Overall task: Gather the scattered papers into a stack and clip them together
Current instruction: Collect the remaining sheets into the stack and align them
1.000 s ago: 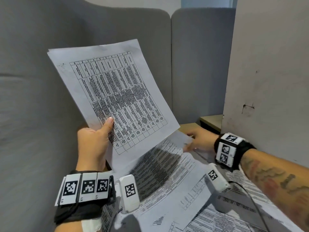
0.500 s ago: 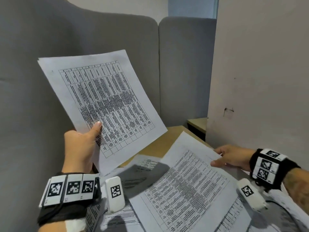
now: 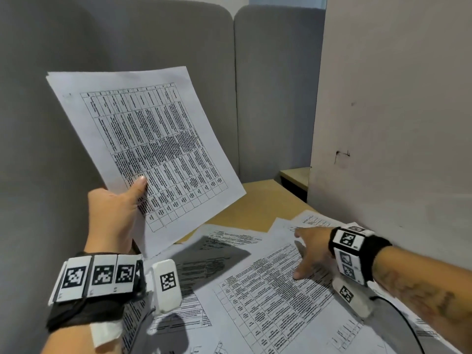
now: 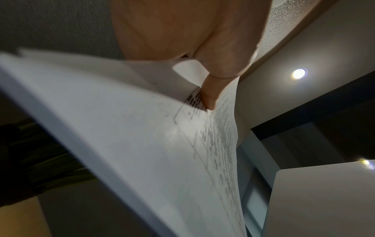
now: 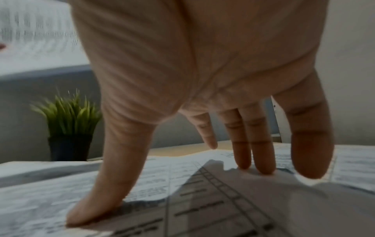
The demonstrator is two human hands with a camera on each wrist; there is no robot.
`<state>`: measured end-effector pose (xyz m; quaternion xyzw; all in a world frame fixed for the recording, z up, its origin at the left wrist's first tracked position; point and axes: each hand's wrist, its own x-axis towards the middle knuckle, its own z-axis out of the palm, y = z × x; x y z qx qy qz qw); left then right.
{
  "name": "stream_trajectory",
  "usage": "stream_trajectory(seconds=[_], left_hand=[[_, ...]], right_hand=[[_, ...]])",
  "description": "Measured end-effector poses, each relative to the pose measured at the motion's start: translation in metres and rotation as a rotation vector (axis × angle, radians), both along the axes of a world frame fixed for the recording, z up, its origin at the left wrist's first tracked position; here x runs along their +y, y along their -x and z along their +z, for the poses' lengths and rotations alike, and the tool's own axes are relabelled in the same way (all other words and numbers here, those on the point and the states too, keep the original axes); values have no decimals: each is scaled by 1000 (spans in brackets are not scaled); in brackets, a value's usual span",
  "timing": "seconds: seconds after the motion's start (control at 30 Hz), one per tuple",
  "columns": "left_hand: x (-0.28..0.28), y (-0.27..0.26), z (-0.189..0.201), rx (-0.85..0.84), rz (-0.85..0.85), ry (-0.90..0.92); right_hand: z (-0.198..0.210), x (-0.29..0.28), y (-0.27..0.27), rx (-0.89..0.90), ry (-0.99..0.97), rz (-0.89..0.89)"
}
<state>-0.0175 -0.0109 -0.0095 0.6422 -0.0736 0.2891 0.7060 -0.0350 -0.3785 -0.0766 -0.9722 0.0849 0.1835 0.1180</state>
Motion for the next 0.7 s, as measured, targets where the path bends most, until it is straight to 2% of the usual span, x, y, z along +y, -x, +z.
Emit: stream_trajectory(seconds=[0.17, 0.27, 0.37, 0.7], left_hand=[[-3, -2, -1, -17, 5, 20], [-8, -1, -1, -44, 23, 34], [-6, -4, -3, -57, 13, 40], [-5, -3, -6, -40, 22, 25]], right_hand=[[6, 23, -26, 13, 52, 8], [12, 34, -37, 31, 182, 121], [18, 43, -49, 141, 266, 194], [23, 49, -47, 147, 176, 213]])
